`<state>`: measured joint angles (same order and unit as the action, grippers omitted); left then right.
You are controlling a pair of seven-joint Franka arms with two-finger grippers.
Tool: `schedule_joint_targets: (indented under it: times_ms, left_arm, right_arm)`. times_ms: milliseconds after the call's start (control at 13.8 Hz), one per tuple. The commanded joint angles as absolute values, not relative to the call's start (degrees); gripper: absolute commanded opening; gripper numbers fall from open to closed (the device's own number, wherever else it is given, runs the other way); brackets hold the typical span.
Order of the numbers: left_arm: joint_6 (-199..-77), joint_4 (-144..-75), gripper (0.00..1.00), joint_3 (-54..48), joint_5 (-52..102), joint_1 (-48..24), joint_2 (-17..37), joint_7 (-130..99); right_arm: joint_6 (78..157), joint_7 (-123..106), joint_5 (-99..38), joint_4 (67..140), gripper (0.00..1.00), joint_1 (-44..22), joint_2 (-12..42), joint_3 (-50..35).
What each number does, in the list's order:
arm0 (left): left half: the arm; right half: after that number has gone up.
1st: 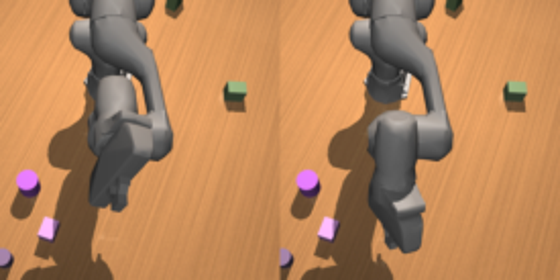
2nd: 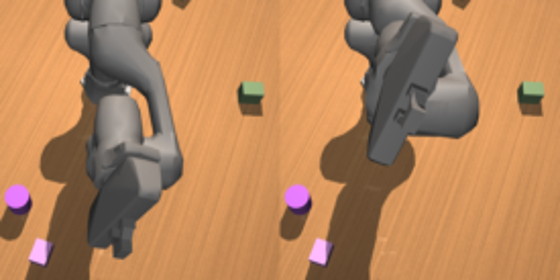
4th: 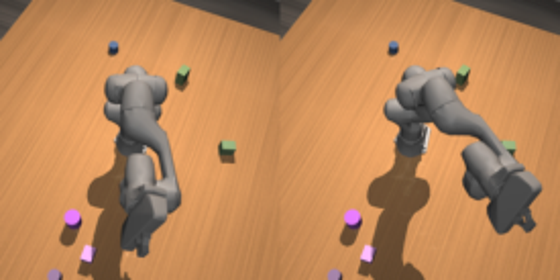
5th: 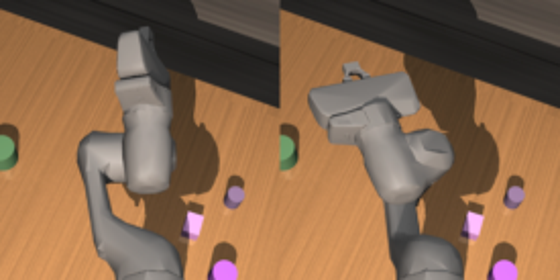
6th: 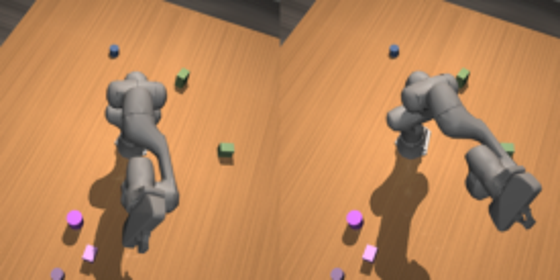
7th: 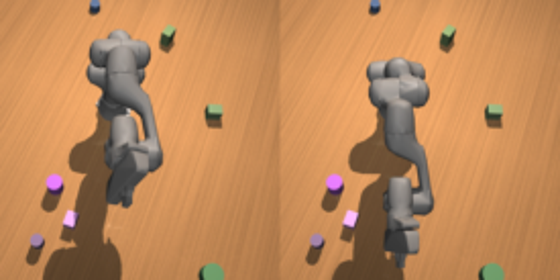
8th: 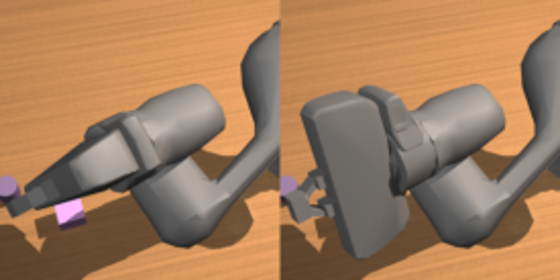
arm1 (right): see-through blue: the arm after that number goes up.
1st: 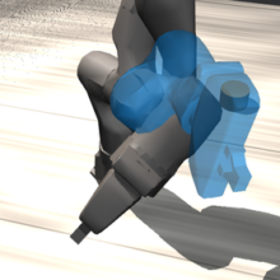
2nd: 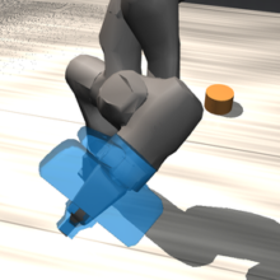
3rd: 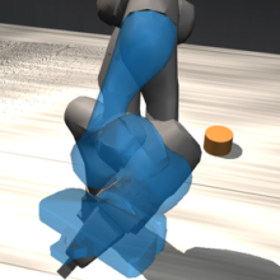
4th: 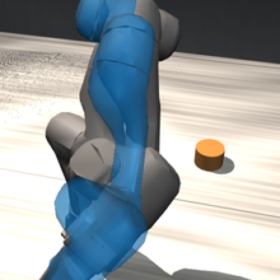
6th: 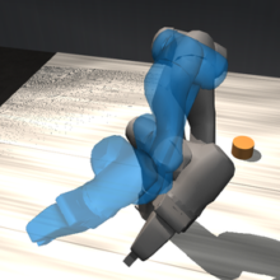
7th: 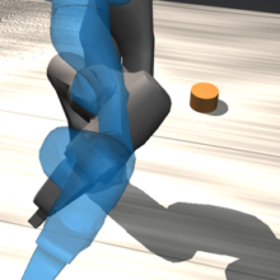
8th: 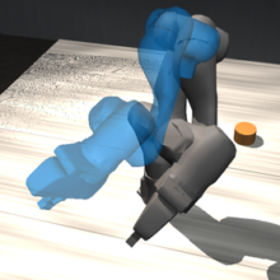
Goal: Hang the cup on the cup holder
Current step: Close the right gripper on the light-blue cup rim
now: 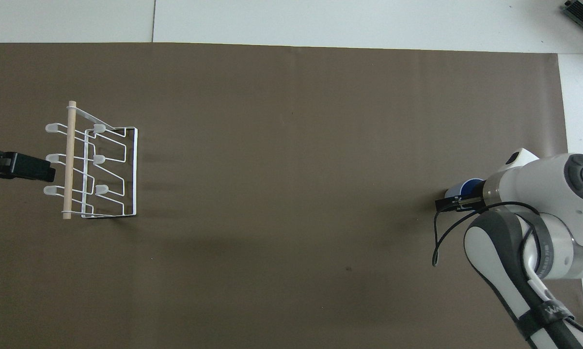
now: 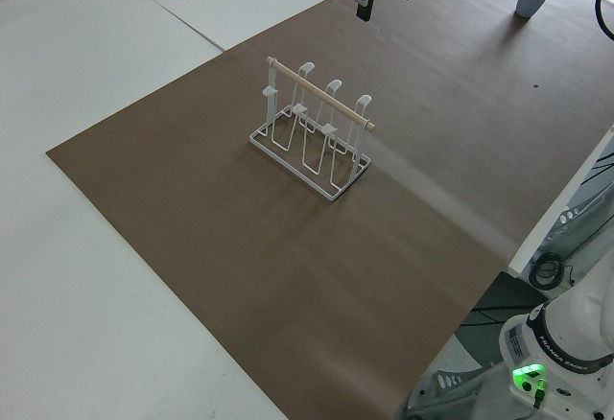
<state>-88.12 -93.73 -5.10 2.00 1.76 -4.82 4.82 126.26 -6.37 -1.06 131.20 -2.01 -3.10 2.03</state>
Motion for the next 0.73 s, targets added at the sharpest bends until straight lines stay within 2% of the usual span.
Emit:
schedule_joint_targets:
  times_ms: [0, 290, 363, 653]
  left_arm:
    - [-89.56, -96.33, 1.0, -4.66, 2.81, 1.49, -6.86, 2.9]
    - [-89.74, -96.77, 1.0, -4.66, 2.81, 1.41, -7.12, 2.81]
    - [-89.82, -96.77, 1.0, -4.66, 2.81, 1.41, -7.12, 2.73]
    - [-89.82, -97.29, 1.0, -4.66, 2.81, 1.41, -7.38, 2.72]
  right_arm:
    - [129.81, -7.21, -2.02, 133.77, 1.0, -2.02, -3.52, 2.02]
    - [129.9, -7.03, -2.02, 133.68, 0.99, -1.93, -3.52, 2.02]
    - [129.82, -7.03, -2.02, 133.68, 0.91, -1.85, -3.43, 2.02]
    - [129.64, -7.03, -2.02, 133.51, 0.48, -1.93, -3.43, 2.02]
